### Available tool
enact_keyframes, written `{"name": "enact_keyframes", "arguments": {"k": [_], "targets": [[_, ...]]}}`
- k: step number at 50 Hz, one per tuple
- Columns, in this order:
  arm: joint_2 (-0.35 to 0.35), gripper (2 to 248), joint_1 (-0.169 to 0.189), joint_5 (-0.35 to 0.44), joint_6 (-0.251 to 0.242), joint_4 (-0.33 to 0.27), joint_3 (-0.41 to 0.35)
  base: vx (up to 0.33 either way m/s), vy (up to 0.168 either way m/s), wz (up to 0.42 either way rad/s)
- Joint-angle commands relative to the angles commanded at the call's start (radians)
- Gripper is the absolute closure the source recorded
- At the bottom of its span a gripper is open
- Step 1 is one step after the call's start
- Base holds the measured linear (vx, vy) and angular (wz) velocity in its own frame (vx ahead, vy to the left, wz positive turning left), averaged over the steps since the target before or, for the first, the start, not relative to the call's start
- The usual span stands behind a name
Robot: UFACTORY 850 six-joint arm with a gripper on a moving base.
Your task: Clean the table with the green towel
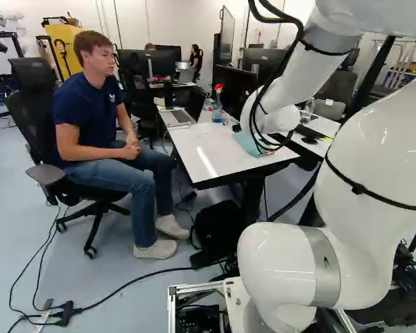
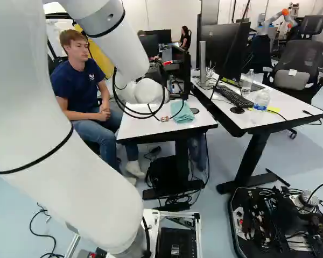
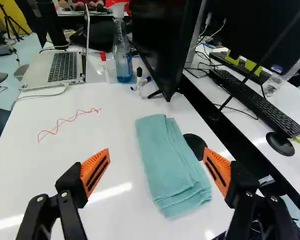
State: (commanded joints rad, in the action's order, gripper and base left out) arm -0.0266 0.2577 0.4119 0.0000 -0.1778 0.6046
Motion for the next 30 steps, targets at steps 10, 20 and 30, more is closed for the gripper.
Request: {"name": "enact_keyframes", "arguments": {"k": [10,20,30], "targets": [[0.027,3,0.016,-0.083,0.000,-0.010,0.052,0.000,0.000,0.000],[0.054,3,0.031,-0.170,0.000,-0.012,0.104,0.000,0.000,0.000],[0.081,3,0.044,-0.257,0.000,-0.012,0.157,0.000,0.000,0.000]]}}
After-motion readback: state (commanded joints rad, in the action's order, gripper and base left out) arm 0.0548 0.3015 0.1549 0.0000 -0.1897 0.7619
